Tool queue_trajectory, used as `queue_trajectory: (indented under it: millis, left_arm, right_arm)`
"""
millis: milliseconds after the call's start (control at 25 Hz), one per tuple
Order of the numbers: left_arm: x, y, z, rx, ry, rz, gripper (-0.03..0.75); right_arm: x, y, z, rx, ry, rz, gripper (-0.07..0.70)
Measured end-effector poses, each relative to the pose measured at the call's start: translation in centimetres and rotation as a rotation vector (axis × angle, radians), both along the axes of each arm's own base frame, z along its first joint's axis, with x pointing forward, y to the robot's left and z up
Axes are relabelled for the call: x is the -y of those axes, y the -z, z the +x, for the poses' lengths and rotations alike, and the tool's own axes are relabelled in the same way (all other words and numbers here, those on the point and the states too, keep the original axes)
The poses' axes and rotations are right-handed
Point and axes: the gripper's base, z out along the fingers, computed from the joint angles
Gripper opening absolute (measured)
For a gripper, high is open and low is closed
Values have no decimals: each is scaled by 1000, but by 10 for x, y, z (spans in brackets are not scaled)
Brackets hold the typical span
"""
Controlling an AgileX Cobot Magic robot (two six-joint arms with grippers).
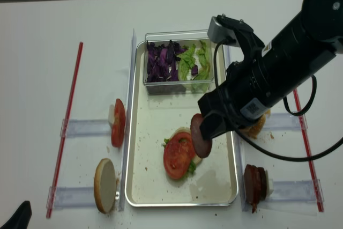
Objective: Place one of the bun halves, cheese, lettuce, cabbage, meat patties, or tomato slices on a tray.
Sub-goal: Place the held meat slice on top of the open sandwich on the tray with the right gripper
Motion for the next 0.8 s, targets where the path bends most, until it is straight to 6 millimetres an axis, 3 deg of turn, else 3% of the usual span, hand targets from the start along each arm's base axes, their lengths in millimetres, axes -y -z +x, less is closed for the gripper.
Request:
queue_trajectory:
  millis: [400,800]
  left_arm:
    - [0,0,0,0,0,0,525]
    - [0,0,0,0,0,0,524]
  right_arm:
    - [12,17,-6,-61,28,365,120]
    - [17,34,-16,-29,83,559,120]
